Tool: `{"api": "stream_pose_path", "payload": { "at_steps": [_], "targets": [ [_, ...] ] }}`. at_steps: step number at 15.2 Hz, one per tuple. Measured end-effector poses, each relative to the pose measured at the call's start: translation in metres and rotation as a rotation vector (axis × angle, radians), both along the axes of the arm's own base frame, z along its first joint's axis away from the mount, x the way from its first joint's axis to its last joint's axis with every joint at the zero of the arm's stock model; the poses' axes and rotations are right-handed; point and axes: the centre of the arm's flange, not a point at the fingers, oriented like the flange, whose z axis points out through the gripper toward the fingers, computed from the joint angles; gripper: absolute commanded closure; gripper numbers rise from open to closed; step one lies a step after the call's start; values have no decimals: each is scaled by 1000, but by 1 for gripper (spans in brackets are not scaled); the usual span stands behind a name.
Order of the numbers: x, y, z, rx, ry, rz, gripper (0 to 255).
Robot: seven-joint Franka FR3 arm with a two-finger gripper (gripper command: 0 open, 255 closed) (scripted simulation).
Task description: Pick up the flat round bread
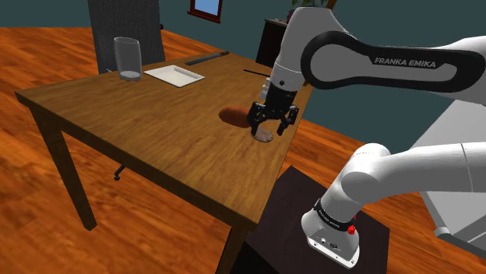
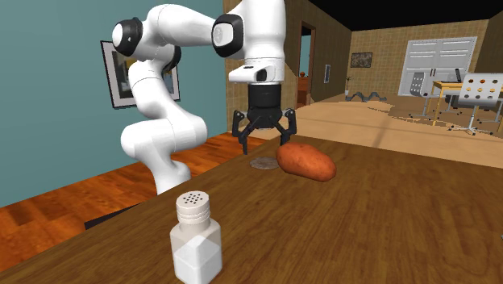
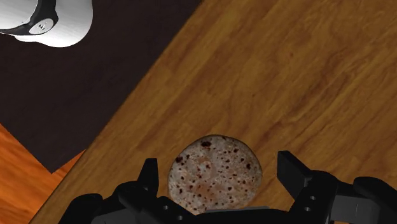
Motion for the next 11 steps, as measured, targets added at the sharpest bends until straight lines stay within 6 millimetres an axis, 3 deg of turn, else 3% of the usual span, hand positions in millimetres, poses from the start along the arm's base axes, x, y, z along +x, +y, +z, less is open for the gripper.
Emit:
{"api": "stream_pose_path", "payload": {
  "at_steps": [3, 4, 11],
  "targets": [
    [0, 0, -16, 0, 0, -2, 0],
    [0, 0, -18, 0, 0, -2, 255],
    [0, 1, -18, 1, -2, -1, 255]
  ]
}}
